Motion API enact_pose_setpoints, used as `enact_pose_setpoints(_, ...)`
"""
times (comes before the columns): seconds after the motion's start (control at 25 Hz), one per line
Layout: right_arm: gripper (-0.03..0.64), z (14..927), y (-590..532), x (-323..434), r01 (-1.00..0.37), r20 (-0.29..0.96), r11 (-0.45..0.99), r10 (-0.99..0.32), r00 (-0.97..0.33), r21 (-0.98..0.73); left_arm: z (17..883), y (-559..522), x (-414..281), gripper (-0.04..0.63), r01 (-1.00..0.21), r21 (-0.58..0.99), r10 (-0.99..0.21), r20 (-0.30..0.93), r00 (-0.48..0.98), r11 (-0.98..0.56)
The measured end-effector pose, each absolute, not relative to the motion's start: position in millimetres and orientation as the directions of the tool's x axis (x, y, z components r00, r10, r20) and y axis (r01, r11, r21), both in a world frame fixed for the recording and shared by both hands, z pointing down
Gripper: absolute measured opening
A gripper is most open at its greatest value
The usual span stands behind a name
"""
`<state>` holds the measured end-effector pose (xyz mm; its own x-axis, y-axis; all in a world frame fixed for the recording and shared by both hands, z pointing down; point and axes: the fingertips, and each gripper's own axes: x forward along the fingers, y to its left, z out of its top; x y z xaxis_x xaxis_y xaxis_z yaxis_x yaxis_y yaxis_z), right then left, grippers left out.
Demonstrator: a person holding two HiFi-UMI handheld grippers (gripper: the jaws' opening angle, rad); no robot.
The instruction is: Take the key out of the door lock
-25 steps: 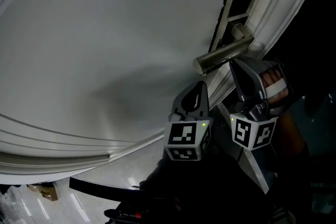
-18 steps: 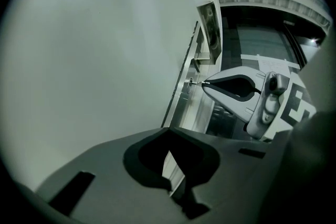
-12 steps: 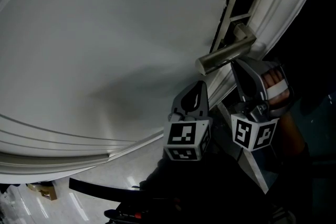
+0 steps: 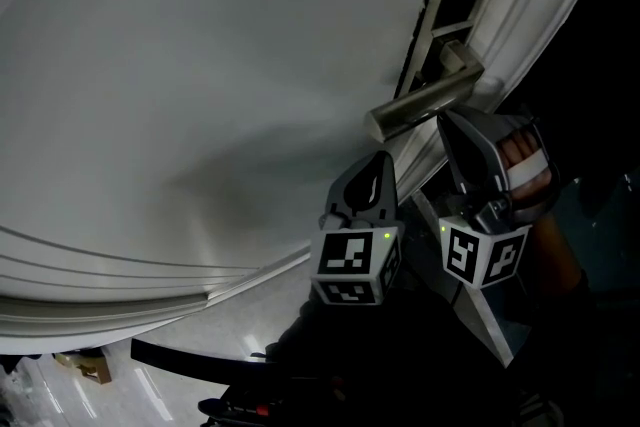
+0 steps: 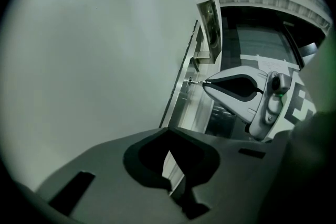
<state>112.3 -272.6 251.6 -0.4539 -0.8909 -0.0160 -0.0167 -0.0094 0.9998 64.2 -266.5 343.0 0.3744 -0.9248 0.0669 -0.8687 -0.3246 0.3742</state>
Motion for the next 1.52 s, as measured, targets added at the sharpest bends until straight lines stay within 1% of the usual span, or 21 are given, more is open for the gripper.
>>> enact_pose_setpoints(1.52,0.012,253.1,-272.6,114.0,-0.010,-0.017,-0.014,-0.889,-0.459,1.000,345.0,-270.9,69.0,0.000,-0.867,0.367,-0.921,0.062,0.384,-0.337)
